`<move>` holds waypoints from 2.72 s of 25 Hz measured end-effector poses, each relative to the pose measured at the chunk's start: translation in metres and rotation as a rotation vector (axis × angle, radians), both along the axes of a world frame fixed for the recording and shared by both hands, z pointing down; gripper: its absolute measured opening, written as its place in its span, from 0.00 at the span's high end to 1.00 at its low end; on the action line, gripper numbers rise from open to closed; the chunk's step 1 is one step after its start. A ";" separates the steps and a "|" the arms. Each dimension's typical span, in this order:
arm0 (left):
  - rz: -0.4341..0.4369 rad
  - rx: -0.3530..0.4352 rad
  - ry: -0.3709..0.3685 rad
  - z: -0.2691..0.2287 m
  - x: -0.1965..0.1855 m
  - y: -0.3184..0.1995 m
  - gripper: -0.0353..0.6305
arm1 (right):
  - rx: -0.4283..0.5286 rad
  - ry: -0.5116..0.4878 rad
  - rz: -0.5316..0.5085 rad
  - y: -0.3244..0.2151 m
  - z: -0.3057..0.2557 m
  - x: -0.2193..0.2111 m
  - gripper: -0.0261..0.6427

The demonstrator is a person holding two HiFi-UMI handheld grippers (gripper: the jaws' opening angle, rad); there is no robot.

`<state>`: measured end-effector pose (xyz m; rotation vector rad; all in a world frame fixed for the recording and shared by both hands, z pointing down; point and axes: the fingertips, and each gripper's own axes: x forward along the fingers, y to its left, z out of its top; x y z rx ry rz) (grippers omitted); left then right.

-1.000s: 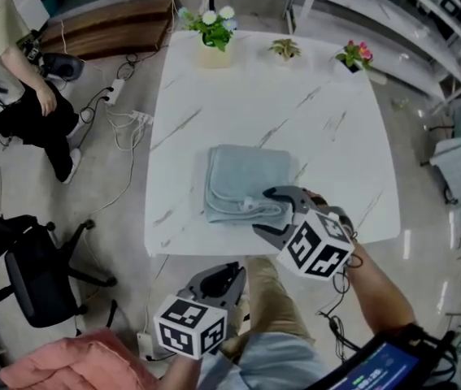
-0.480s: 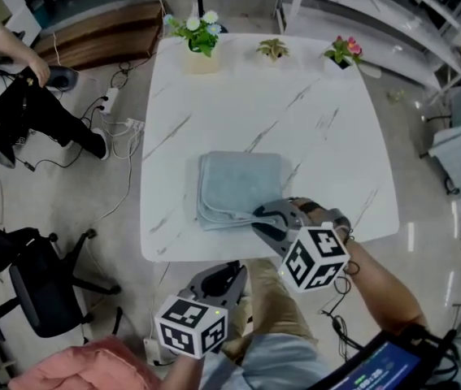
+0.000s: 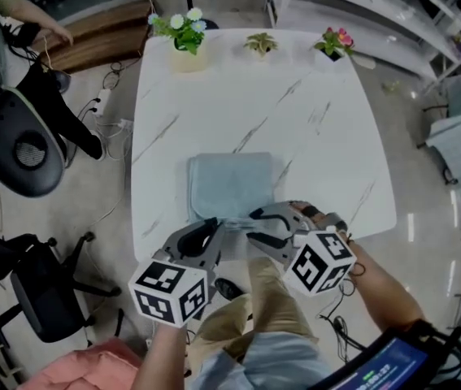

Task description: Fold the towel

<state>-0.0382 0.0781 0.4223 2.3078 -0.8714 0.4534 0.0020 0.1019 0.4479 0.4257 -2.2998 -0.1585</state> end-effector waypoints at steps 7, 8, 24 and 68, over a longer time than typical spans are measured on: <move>0.124 -0.024 -0.139 0.022 0.004 -0.034 0.88 | 0.094 0.275 -0.054 -0.012 0.022 0.029 0.85; 0.139 -0.041 -0.146 0.026 0.005 -0.032 0.88 | 0.173 0.308 -0.058 -0.019 0.018 0.033 0.86; 0.169 -0.017 -0.144 0.031 0.013 0.002 0.91 | 0.063 0.107 0.055 -0.015 0.003 0.076 0.88; -0.447 0.690 0.034 -0.280 -0.068 -0.016 0.90 | 0.309 -0.720 0.659 -0.056 -0.294 0.021 0.93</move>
